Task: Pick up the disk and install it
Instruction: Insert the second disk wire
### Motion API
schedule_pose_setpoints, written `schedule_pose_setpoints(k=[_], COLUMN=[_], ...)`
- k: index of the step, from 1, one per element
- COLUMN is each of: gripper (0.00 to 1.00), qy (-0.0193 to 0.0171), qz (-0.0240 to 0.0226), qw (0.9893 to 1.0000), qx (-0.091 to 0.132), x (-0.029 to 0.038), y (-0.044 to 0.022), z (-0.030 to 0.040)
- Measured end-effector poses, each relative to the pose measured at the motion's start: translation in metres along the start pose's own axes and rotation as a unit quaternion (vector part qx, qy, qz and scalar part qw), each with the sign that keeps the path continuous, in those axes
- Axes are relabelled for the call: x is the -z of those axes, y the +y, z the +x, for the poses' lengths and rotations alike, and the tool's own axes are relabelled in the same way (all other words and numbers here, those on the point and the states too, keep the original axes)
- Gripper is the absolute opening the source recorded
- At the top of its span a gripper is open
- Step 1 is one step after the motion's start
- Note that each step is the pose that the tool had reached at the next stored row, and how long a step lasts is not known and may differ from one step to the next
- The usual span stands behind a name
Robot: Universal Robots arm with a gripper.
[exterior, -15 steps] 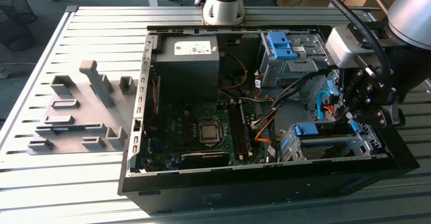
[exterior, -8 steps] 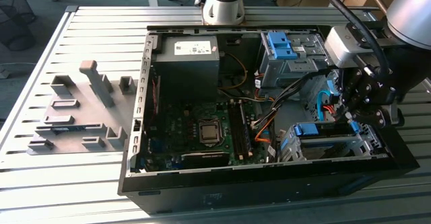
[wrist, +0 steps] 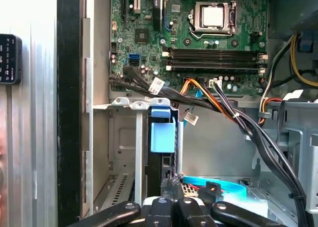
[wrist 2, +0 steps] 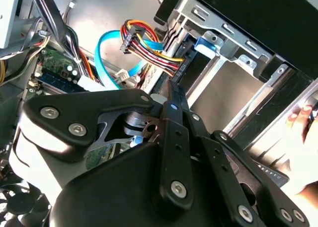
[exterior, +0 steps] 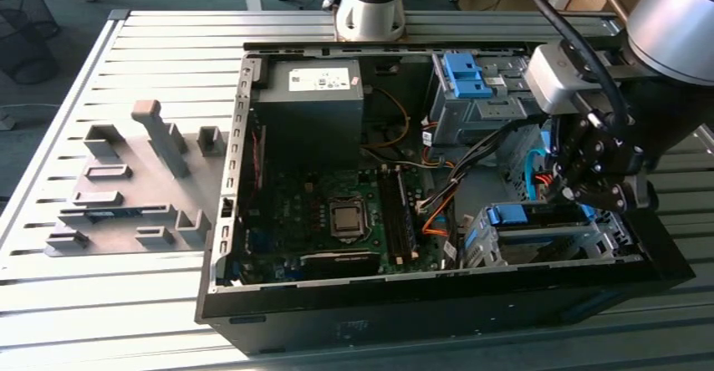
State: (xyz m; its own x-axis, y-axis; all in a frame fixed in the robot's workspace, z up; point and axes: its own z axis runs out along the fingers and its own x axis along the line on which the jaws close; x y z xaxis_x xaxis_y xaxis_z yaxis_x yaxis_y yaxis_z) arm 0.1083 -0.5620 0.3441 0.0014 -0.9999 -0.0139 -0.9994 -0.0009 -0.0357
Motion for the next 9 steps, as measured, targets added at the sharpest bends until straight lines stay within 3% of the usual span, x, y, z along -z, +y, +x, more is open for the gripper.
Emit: schedule_pose_setpoints(k=[4,9], gripper=[0.11,0.11], qy=[0.0000,-0.0004], qz=[0.0000,0.0000], qw=[1.0000,1.0000], qx=[0.000,0.000], x=[0.0012,0.0159], y=[0.0000,-0.0001], z=[0.0010,0.0009])
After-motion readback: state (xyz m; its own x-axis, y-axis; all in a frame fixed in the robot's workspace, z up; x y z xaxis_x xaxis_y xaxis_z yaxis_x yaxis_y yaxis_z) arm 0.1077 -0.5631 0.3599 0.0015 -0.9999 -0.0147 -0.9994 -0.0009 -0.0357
